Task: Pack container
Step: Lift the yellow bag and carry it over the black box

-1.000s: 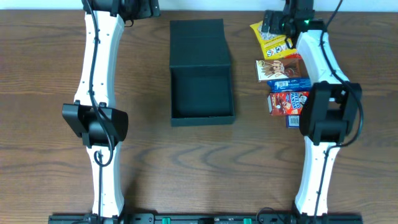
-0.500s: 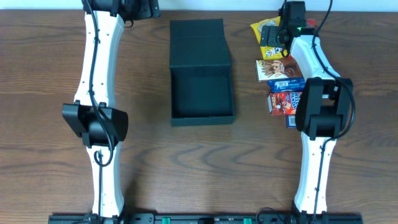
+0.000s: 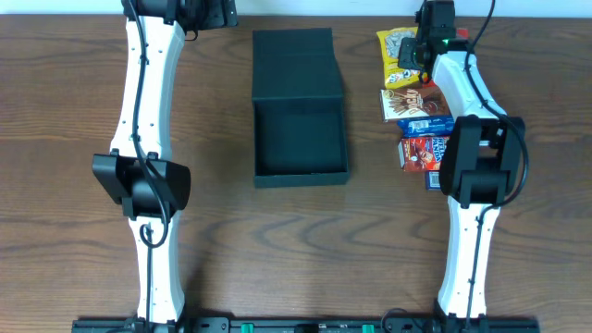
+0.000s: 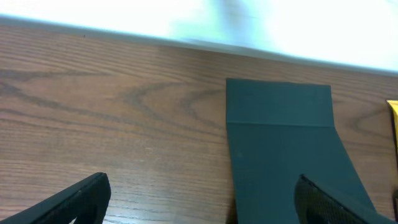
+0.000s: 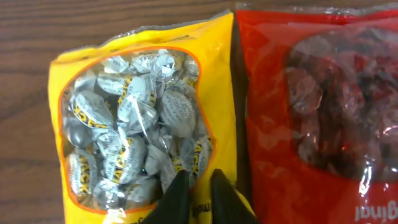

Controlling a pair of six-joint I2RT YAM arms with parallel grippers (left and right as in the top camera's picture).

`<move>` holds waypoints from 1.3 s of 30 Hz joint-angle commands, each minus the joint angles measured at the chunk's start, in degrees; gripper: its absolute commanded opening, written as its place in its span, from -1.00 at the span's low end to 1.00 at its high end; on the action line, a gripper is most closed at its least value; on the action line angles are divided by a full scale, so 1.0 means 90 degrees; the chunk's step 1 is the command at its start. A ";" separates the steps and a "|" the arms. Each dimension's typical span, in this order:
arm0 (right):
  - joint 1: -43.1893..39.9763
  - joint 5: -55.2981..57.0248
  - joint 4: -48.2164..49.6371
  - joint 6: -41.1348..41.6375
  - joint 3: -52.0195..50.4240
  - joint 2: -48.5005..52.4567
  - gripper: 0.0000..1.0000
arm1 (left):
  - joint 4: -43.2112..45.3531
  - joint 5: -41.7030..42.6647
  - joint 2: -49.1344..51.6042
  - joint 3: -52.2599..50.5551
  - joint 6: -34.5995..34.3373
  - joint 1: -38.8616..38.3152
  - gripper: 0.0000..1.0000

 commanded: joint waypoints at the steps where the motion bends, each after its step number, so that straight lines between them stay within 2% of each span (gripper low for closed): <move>1: 0.0090 0.0007 -0.0168 0.0029 0.0012 0.0238 -0.91 | -0.0027 -0.0056 -0.0095 0.0092 0.0119 0.0017 0.91; 8: 0.0097 -0.0005 -0.0568 0.0248 0.0563 0.0221 -0.97 | -0.0027 -0.0053 -0.0095 0.0092 0.0119 0.0017 0.91; 16: 0.0231 -0.0158 -0.1331 0.0243 0.2599 0.0221 -0.98 | -0.0027 -0.0107 -0.0095 0.0092 0.0119 0.0017 0.90; 20: 0.0427 -0.0719 -0.2033 0.0308 0.3636 0.0219 -0.98 | -0.0029 -0.0367 -0.0095 0.0092 0.0119 0.0017 0.90; 23: 0.0702 -0.0738 -0.2878 0.0685 0.4483 0.0219 -0.98 | -0.0029 -0.0408 -0.0095 0.0092 0.0121 0.0017 0.90; 28: 0.1132 -0.0731 -0.3939 0.0529 0.5433 0.0034 -0.98 | -0.0027 -0.0338 -0.0095 0.0092 0.0114 0.0148 0.90; 31: 0.1270 -0.0729 -0.4379 0.0221 0.5365 -0.0546 -0.98 | -0.0034 -0.0070 -0.0095 0.0092 0.0114 0.0352 0.91; 34: 0.1280 -0.0600 -0.4733 -0.0002 0.4323 -0.1598 -0.97 | -0.0029 0.0362 -0.0095 0.0092 0.0109 0.0607 0.91; 35: 0.1277 -0.0425 -0.4721 -0.0078 0.3786 -0.1972 -0.97 | -0.0027 0.0437 -0.0095 0.0092 0.0112 0.0673 0.90; 36: 0.1243 -0.0109 -0.4578 -0.0100 0.2679 -0.2659 -0.97 | -0.0027 0.0520 -0.0095 0.0092 0.0109 0.0784 0.90; 39: 0.1163 -0.0187 -0.3985 -0.0041 0.0478 -0.3886 -0.98 | -0.0032 0.0532 -0.0095 0.0092 0.0112 0.0950 0.91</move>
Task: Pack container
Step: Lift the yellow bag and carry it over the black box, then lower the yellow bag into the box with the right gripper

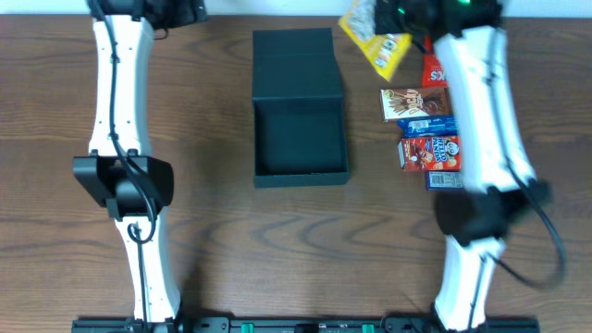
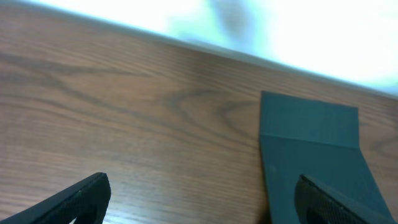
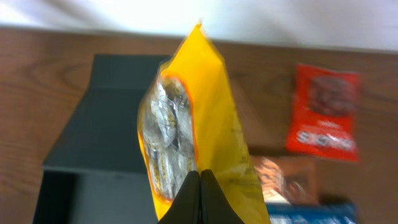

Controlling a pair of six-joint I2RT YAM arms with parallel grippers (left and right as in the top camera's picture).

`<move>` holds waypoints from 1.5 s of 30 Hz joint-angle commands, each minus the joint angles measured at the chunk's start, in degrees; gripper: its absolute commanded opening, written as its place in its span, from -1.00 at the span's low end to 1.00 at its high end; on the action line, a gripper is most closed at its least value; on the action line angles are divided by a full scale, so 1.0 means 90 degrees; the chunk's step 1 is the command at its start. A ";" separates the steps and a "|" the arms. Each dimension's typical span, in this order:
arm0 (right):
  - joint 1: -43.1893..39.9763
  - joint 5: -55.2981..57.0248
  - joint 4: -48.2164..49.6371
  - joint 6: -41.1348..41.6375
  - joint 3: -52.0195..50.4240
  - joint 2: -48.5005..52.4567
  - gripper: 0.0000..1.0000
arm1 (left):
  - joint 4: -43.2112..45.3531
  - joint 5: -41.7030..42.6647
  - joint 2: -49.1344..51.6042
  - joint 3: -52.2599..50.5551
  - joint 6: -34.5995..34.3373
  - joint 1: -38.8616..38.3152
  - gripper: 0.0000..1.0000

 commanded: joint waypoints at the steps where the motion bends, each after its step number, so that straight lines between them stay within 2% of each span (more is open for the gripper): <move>1: -0.0090 0.0112 0.0430 0.0000 -0.1790 -0.1217 -0.97 | -0.0015 0.0189 -0.0095 0.0092 0.0112 0.0170 0.90; 4: 0.0338 -0.0481 0.1520 0.1122 -0.3179 -0.1574 -0.97 | -0.0015 0.0192 -0.0095 0.0092 0.0102 0.0231 0.91; 11: 0.1260 -0.1841 0.3944 0.3167 -0.4818 -0.1469 -0.97 | -0.0019 0.0469 -0.0095 0.0092 0.0085 0.0233 0.90; 14: 0.1273 -0.2455 0.4318 0.3325 -0.5190 -0.1469 -0.97 | -0.0015 0.0481 -0.0095 0.0092 0.0085 0.0257 0.91; 20: 0.1355 -0.2788 0.4835 0.3449 -0.5520 -0.1455 -0.97 | 0.0061 0.0483 -0.0095 0.0092 0.0085 0.0403 0.90; 27: 0.1644 -0.2817 0.5894 0.4585 -0.6193 -0.1392 -0.98 | 0.0058 0.0697 -0.0095 0.0092 -0.0080 0.0794 0.90; 35: 0.1938 -0.2584 0.5882 0.5690 -0.6538 -0.1392 -0.98 | 0.0066 0.1030 -0.0095 0.0092 -0.0085 0.1195 0.90; 45: 0.2344 -0.1290 0.5668 0.7043 -0.6776 -0.1392 -0.97 | 0.0085 0.1027 -0.0095 0.0092 -0.0083 0.1280 0.91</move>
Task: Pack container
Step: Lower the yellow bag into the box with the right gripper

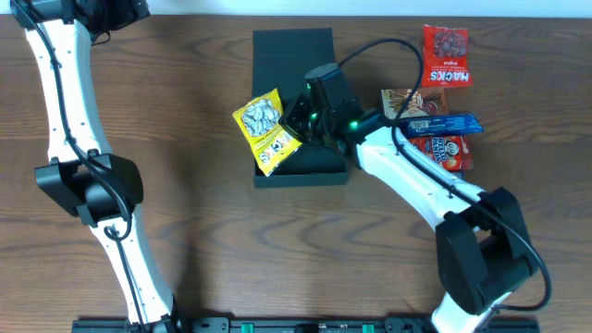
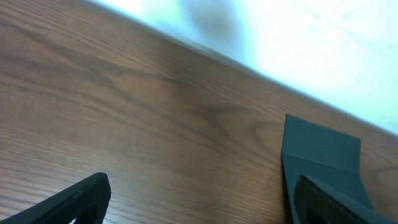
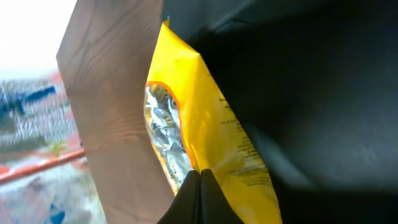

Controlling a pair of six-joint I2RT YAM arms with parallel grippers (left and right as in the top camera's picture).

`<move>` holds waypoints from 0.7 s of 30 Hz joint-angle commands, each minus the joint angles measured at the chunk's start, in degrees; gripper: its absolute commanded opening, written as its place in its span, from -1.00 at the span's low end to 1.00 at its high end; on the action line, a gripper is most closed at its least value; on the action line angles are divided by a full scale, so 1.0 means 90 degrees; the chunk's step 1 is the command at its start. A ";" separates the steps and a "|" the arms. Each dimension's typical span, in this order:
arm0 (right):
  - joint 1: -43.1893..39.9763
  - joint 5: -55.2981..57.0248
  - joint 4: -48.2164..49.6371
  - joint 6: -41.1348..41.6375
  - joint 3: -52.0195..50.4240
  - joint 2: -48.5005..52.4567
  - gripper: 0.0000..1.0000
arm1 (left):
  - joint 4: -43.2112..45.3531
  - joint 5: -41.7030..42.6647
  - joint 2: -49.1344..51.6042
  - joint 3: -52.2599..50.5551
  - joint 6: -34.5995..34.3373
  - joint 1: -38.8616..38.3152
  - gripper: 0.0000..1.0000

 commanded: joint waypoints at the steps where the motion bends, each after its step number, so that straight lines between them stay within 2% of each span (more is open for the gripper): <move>1: 0.0134 0.0578 -0.0158 0.0563 -0.0032 -0.0066 -0.97 | 0.0024 0.0046 -0.0095 0.0092 -0.0034 0.0022 0.90; 11: 0.0226 0.1212 -0.0828 0.0916 -0.0032 -0.0066 -0.97 | 0.0024 0.0046 -0.0095 0.0092 -0.0032 0.0019 0.90; 21: 0.0265 0.1345 -0.0782 0.0573 -0.0061 -0.0049 -0.97 | 0.0073 0.0044 -0.0095 0.0092 -0.0034 0.0015 0.91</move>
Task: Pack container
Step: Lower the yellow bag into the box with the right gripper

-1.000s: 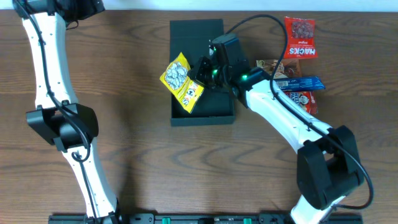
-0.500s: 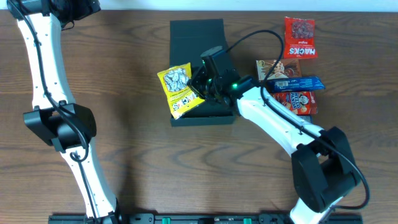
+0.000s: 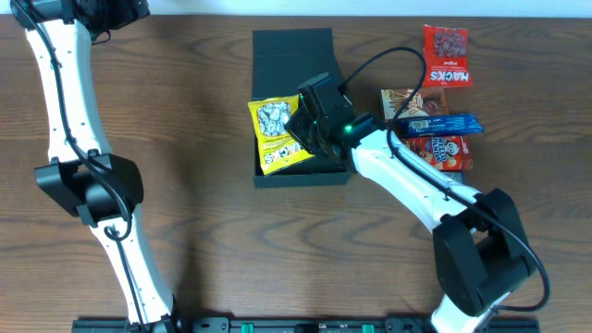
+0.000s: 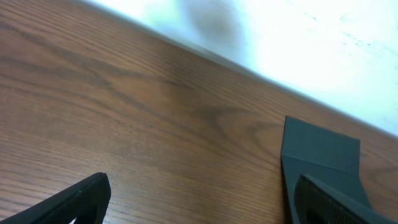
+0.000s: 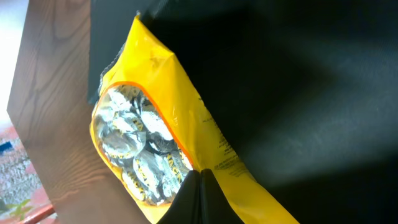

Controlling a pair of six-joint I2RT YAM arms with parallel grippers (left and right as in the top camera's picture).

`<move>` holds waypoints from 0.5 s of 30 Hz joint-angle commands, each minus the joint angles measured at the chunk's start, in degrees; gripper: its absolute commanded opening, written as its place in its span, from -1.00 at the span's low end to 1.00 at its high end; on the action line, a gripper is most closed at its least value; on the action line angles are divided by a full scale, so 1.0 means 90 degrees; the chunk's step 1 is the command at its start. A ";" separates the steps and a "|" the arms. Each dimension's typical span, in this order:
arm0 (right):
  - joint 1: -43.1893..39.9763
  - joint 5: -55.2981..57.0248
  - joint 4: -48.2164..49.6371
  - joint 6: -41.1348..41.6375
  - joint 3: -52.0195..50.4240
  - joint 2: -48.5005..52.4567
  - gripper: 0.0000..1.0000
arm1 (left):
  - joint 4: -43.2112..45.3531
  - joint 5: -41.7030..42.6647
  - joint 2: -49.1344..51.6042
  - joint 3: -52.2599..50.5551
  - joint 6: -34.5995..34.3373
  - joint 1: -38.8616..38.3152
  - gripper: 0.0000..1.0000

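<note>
The dark green open box (image 3: 323, 173) sits mid-table with its lid (image 3: 294, 54) folded back. My right gripper (image 3: 305, 128) is shut on the yellow candy bag (image 3: 277, 134), which hangs over the box's left wall, partly inside. The right wrist view shows the yellow candy bag (image 5: 149, 143) against the dark box interior (image 5: 298, 99), pinched at the right gripper (image 5: 200, 173). My left gripper (image 4: 199, 196) stands open above bare wood at the far left corner, with the lid (image 4: 320, 149) to its right.
Right of the box lie a red snack bag (image 3: 447, 55), a brown packet (image 3: 400, 100), a blue bar (image 3: 442, 124) and a red carton (image 3: 442, 151). The table's far edge (image 4: 186, 53) runs close behind the left gripper.
My right gripper has shifted the yellow bag a little to the right and turned it more upright, further over the box's left wall. The left arm has not moved.
My right gripper was shut on the yellow bag where it lay at the far right among the snacks. Then it held the bag aloft near the lid. Later the bag hung at the box's left wall, and now partly inside it.
</note>
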 commanded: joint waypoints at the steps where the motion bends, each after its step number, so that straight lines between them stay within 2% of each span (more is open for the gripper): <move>1: 0.0131 0.0165 -0.0017 -0.0019 -0.0039 -0.0015 -0.98 | 0.0027 0.0044 -0.0095 0.0092 -0.0029 0.0015 0.91; 7: 0.0112 -0.0401 0.0172 0.0199 -0.0039 0.0357 -0.97 | 0.0024 0.0044 -0.0095 0.0092 -0.0029 0.0015 0.90; 15: 0.0119 -0.0423 0.0175 0.0197 -0.0039 0.0381 -0.97 | 0.0024 0.0044 -0.0095 0.0092 -0.0029 0.0015 0.91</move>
